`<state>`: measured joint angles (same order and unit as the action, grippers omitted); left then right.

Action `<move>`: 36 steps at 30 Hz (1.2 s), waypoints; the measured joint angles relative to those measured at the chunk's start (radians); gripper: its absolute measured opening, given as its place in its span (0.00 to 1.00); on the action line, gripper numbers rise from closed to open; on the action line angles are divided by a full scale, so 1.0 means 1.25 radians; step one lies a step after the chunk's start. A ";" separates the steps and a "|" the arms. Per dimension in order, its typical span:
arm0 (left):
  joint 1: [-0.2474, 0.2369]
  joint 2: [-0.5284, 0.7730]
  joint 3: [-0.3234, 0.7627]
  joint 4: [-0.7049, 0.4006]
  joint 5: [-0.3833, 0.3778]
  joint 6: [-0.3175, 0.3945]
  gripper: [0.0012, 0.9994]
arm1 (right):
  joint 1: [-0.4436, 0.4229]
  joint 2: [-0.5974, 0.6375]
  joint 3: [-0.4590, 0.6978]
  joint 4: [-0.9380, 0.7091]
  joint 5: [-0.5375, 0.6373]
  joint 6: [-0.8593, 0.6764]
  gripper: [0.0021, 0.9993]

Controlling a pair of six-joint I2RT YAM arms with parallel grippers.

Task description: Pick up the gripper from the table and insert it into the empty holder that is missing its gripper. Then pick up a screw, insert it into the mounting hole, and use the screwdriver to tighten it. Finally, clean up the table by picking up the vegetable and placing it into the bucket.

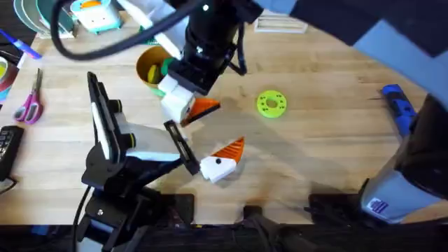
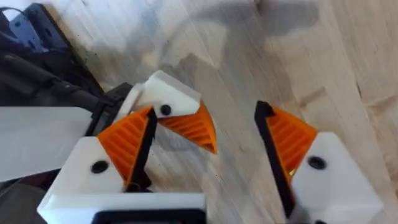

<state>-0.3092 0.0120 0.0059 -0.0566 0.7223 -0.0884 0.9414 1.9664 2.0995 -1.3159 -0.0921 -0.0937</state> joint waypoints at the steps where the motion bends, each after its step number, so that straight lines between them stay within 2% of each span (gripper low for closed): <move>1: 0.000 0.000 0.000 0.000 0.000 0.001 0.99 | -0.008 -0.006 0.002 -0.002 -0.002 0.000 0.99; 15: 0.000 0.000 0.000 0.000 0.000 0.001 0.99 | -0.167 -0.187 0.027 -0.176 -0.009 -0.067 0.99; 19: 0.000 0.000 0.000 0.000 0.000 0.001 0.99 | -0.215 -0.217 -0.002 -0.194 -0.044 -0.079 0.99; 23: 0.000 0.000 0.000 0.000 0.000 0.001 0.99 | -0.253 -0.303 -0.112 -0.135 -0.066 -0.081 0.99; 26: 0.000 0.000 0.000 0.000 0.000 0.001 0.99 | -0.268 -0.413 -0.239 -0.069 -0.088 -0.081 0.99; 31: 0.000 0.000 0.000 0.000 0.000 0.002 0.99 | -0.273 -0.639 -0.485 0.058 -0.158 -0.083 0.99; 32: 0.000 0.000 0.000 0.000 0.000 0.002 0.99 | -0.273 -0.745 -0.607 0.105 -0.217 -0.102 0.99; 36: 0.000 0.000 0.000 0.000 0.000 0.002 0.99 | -0.273 -0.844 -0.731 0.109 -0.270 -0.128 0.99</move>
<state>-0.3092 0.0120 0.0059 -0.0566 0.7223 -0.0864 0.6006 0.9110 1.1862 -1.1800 -0.4300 -0.2536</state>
